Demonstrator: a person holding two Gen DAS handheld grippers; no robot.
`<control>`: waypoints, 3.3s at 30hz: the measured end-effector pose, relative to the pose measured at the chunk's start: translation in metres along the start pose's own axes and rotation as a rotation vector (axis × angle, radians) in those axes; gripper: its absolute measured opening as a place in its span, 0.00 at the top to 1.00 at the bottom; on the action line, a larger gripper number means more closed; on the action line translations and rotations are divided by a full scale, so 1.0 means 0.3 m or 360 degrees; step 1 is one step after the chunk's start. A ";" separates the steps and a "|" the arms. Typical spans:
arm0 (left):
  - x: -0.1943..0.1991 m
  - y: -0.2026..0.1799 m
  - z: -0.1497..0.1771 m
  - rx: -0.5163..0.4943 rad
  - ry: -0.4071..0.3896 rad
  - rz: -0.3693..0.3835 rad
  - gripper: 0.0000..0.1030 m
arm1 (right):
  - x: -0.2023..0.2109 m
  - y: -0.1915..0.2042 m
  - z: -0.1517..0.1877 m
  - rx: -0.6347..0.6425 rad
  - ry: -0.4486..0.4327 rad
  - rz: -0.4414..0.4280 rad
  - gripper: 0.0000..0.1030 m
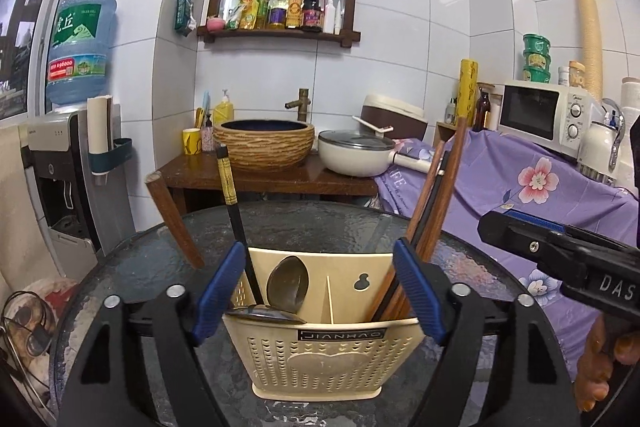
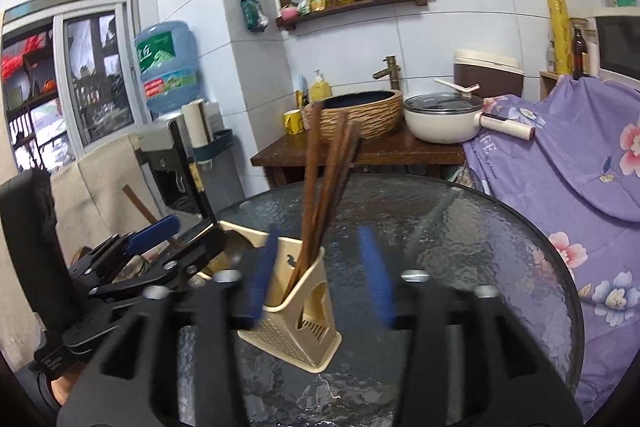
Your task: Organize utensils
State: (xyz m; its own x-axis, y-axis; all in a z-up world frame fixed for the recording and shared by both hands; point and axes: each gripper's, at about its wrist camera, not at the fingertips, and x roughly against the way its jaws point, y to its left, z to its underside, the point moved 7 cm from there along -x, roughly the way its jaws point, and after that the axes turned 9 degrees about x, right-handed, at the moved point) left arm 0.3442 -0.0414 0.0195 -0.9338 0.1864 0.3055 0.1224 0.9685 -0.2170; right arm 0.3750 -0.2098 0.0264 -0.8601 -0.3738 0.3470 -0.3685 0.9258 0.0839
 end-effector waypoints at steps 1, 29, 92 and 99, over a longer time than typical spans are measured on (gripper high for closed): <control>0.016 -0.003 0.000 -0.0003 -0.0010 0.0013 0.18 | 0.008 -0.007 0.002 -0.0002 0.0000 0.0011 0.46; 0.608 0.137 0.347 -0.0062 -0.0082 -0.0117 0.06 | 0.474 0.300 0.390 0.0261 -0.0183 0.0036 0.05; 0.817 0.092 0.367 -0.0041 -0.0180 -0.0054 0.06 | 0.721 0.381 0.465 0.0337 -0.0333 0.0024 0.05; 0.816 0.088 0.366 -0.0044 -0.0180 -0.0063 0.06 | 0.721 0.380 0.467 0.0340 -0.0333 0.0021 0.05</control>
State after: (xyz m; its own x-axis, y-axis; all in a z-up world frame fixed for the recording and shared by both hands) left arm 0.0818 0.0116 -0.0133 -0.9698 0.1296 0.2066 0.0924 0.9792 -0.1807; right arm 0.0975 -0.1930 -0.0198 -0.9113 -0.3855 0.1449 -0.4034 0.9063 -0.1259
